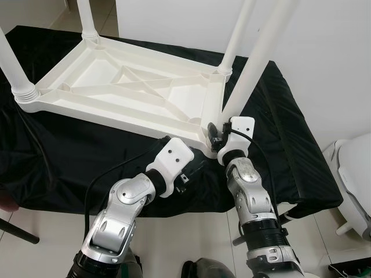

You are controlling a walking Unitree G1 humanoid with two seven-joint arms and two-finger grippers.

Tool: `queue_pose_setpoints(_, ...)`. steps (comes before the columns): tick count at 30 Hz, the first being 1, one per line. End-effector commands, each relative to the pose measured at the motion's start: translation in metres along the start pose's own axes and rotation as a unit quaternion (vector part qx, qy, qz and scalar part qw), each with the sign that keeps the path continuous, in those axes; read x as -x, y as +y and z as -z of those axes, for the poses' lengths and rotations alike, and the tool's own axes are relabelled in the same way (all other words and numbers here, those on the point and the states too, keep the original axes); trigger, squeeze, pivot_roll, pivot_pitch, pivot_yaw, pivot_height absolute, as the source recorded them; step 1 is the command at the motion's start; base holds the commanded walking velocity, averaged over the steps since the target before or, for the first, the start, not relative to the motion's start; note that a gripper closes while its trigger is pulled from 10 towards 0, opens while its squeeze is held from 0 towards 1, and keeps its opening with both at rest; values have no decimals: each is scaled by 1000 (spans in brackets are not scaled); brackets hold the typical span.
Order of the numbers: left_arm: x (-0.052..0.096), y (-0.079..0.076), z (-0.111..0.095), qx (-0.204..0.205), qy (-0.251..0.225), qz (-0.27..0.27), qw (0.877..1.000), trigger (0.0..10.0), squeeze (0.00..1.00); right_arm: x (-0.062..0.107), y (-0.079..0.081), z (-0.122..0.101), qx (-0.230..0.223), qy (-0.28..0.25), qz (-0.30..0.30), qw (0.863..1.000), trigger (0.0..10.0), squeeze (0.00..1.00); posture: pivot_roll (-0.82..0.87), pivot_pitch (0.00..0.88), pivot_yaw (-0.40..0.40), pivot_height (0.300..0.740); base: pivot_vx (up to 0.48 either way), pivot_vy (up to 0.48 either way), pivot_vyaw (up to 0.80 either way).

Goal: Building children table

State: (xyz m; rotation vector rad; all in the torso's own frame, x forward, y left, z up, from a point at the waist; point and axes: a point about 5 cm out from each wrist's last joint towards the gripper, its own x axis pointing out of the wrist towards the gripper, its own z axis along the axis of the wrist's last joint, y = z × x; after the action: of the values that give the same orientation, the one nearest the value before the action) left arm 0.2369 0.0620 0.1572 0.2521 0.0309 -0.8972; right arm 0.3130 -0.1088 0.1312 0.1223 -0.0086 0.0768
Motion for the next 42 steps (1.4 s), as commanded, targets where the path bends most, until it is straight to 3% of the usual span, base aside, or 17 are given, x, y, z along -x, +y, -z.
queue_pose_setpoints(1,-2,0,0,3,0,-17,1000,10000,0,4,-16,7,-10,19,27,999,10000,1000,-27,0,-109,740,0,0,0)
queue_pose_setpoints(8,-3,-1,0,3,-1,-17,1000,10000,0,2,-13,3,-25,12,-31,999,10000,1000,-29,0,-113,740,0,0,0)
queue_pose_setpoints(10,-3,-1,0,4,-1,-18,1000,10000,0,0,-16,-1,-15,7,-81,997,10000,1000,-28,0,-114,740,0,0,0)
queue_pose_setpoints(14,-4,0,0,3,-2,-18,1000,10000,0,-2,-23,0,6,18,-124,992,10000,1000,-27,0,-114,740,0,0,0)
queue_pose_setpoints(15,-4,0,0,3,-2,-19,1000,10000,0,-2,-25,1,20,26,-160,987,10000,67,-27,0,-114,740,0,0,0)
queue_pose_setpoints(16,-4,0,0,3,-2,-19,1000,10000,0,-2,-25,1,20,26,-160,987,10000,67,-27,0,-114,740,0,0,0)
queue_pose_setpoints(17,-4,1,-1,2,-2,-19,1000,10000,0,-1,-29,2,46,31,-214,975,10000,0,-27,0,-114,740,0,0,0)
queue_pose_setpoints(23,-4,1,-1,1,-2,-19,1000,10000,0,-2,-40,3,87,33,-284,954,10000,0,-29,0,-103,740,0,0,0)
queue_pose_setpoints(27,-4,3,-2,0,-3,-19,1000,10000,0,-8,-43,2,107,39,-344,932,10000,0,-28,0,-97,740,0,0,0)
queue_pose_setpoints(39,-4,5,-4,0,-6,-25,1000,10000,0,-28,-43,2,125,40,-350,928,10000,0,-22,3,-98,740,0,0,0)
queue_pose_setpoints(40,-4,5,-4,0,-6,-26,1000,10000,0,-29,-42,3,124,41,-350,928,8039,0,-18,6,-101,740,0,0,0)
queue_pose_setpoints(41,-4,5,-4,0,-6,-26,1000,10000,0,-29,-42,3,124,41,-350,928,8039,0,-18,6,-101,740,0,0,0)
queue_pose_setpoints(42,-5,6,-4,1,-6,-27,1000,10000,0,-30,-40,5,123,43,-351,927,0,0,-14,7,-105,740,0,0,0)
